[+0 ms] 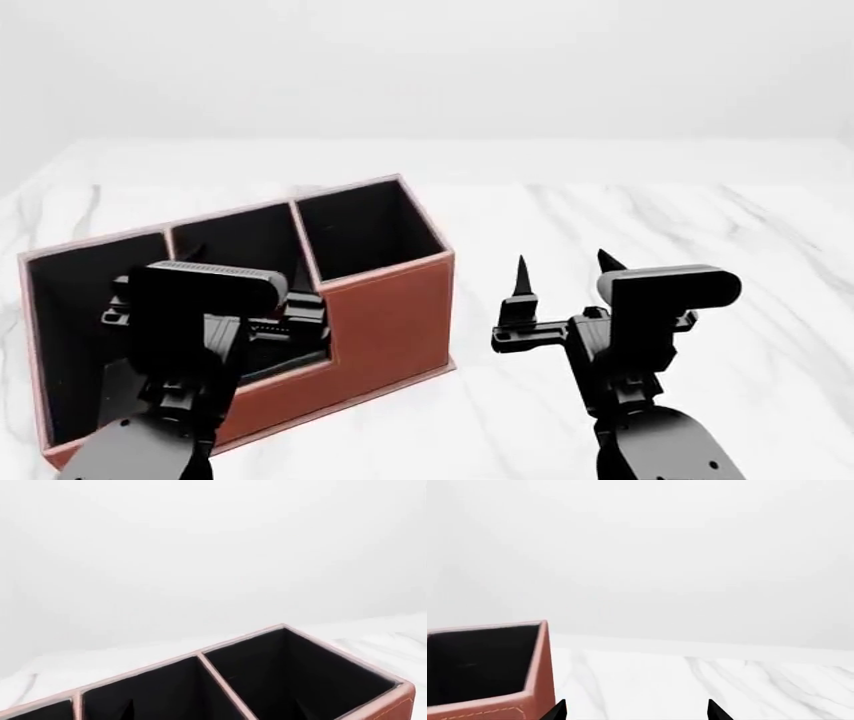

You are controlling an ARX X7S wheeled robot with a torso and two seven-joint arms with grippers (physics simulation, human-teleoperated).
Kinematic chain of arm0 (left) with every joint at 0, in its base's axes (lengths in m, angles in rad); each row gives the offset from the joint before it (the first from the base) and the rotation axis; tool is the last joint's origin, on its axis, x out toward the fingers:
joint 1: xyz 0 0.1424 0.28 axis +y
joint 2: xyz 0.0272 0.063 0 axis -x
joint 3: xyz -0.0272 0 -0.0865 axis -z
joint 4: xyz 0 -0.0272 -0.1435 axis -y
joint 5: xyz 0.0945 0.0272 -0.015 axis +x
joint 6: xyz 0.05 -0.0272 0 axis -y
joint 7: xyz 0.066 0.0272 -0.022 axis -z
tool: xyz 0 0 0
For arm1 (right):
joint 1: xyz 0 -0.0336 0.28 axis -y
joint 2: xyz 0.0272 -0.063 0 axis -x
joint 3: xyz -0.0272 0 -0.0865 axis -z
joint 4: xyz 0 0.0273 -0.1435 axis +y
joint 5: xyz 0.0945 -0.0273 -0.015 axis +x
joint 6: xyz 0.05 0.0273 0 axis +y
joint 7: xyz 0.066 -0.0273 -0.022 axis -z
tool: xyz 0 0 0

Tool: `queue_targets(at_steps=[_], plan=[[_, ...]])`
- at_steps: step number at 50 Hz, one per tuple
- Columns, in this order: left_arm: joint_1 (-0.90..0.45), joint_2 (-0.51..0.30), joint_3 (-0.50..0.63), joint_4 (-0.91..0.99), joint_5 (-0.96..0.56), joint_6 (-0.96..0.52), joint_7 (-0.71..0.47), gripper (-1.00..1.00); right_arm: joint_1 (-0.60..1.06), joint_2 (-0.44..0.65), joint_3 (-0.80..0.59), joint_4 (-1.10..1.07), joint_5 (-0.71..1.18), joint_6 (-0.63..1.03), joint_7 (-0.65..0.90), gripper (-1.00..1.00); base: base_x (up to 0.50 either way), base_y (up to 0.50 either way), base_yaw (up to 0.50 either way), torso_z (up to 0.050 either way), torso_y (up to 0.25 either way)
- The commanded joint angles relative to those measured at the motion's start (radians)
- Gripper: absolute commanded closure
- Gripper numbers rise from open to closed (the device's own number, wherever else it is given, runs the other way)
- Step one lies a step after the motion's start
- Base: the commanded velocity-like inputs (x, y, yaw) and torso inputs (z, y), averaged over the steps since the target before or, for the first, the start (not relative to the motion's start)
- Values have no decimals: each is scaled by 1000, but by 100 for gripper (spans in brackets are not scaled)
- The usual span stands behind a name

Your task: Pick up the book and place it in the front compartment of the caddy.

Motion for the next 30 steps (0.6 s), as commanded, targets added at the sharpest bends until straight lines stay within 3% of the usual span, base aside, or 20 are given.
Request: queue_targets(at_steps=[1, 3, 4, 5, 6, 8, 13, 16, 30], plan=[[-116, 30, -58, 102, -84, -310, -14, -100, 8, 6, -10, 13, -5, -2, 12, -100, 0, 0, 0, 0, 0], [-187, 18, -65, 175, -116, -463, -9, -100, 7, 8, -12, 13, -7, -5, 13, -100, 0, 0, 0, 0, 0], [-189, 19, -66, 178, -117, -468, -10, -100, 7, 9, -13, 14, -6, -5, 14, -100, 0, 0, 0, 0, 0], [-268, -21, -120, 184, -267, -609, -112, -100, 9, 9, -13, 18, -7, -8, 13, -100, 0, 0, 0, 0, 0], [-323, -104, -203, 107, -417, -609, -262, -100, 10, 9, -13, 20, -5, -9, 13, -100, 0, 0, 0, 0, 0], [-422, -195, -218, -38, -717, -583, -562, -100, 11, 10, -14, 22, -4, -9, 13, -100, 0, 0, 0, 0, 0], [-545, -378, 8, -151, -1467, -395, -1288, -100, 12, 11, -19, 36, -8, -21, 16, -100, 0, 0, 0, 0, 0], [-563, -410, 50, -165, -1898, -356, -1331, -100, 14, 12, -21, 41, -8, -23, 18, -100, 0, 0, 0, 0, 0], [-589, -529, 121, -197, -2058, -274, -1361, -100, 11, 20, -33, 46, -6, -32, 21, -100, 0, 0, 0, 0, 0]])
